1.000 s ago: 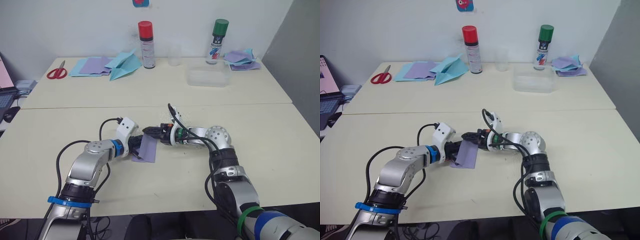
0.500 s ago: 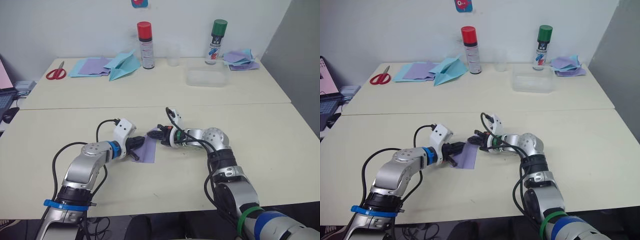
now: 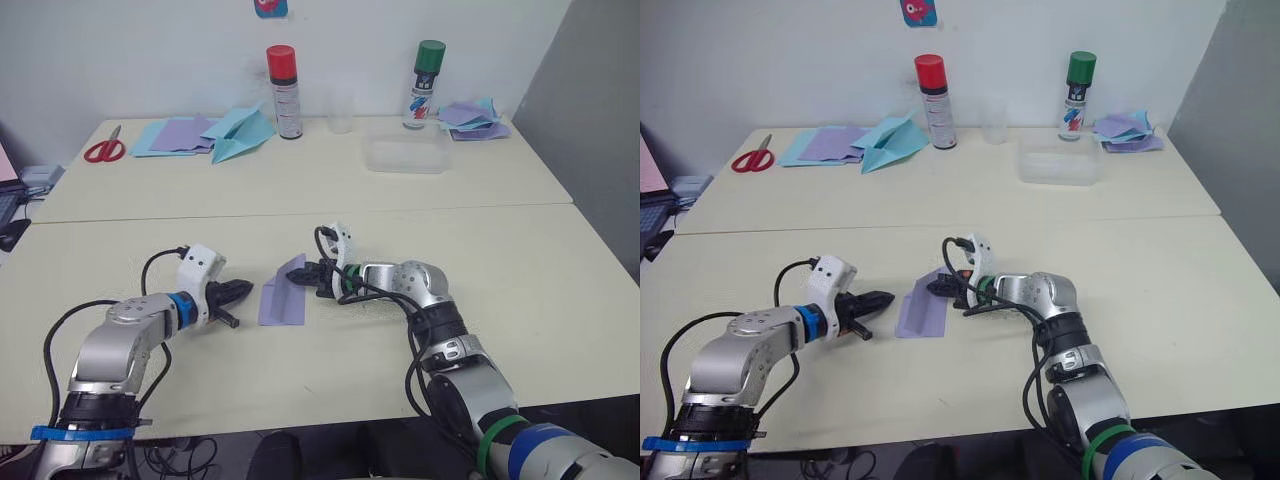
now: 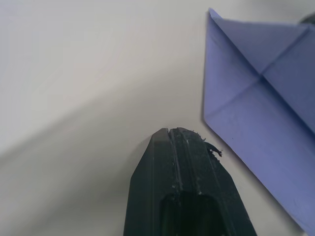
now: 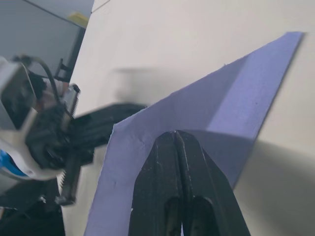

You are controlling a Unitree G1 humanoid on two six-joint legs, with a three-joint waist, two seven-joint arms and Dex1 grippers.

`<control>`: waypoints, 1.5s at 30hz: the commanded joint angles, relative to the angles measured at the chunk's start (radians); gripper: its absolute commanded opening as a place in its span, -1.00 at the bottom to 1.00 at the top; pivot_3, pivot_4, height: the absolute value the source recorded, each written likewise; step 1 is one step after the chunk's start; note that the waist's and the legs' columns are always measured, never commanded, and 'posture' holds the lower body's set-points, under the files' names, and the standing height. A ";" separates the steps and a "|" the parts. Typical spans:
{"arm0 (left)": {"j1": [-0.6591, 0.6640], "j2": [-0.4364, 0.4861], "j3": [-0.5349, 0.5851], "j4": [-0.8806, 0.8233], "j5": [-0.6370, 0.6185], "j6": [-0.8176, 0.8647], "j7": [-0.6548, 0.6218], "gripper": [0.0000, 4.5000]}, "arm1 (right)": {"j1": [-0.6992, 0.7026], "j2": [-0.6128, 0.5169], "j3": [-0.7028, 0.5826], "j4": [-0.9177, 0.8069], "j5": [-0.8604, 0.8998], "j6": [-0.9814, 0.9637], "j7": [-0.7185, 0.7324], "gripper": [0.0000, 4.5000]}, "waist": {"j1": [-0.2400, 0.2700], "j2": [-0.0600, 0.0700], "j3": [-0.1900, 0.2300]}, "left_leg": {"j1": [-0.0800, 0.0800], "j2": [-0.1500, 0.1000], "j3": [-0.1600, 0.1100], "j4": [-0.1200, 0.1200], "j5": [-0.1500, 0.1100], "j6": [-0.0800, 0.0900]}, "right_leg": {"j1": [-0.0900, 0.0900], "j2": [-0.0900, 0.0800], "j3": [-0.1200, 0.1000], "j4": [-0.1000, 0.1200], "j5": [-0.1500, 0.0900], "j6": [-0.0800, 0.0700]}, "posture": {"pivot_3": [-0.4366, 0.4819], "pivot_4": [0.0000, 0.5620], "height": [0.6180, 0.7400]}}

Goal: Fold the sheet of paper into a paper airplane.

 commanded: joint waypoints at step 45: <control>-0.042 -0.075 -0.290 0.212 0.223 -0.305 -0.053 -1.00 | -0.149 -0.041 0.165 0.462 -0.429 -0.809 0.212 -0.99 | 0.030 0.002 0.002 | 0.010 -0.003 0.003 0.000 0.000 0.000 | 0.012 -0.009 0.002 -0.002 0.000 0.000 | -0.05 -0.47 1.00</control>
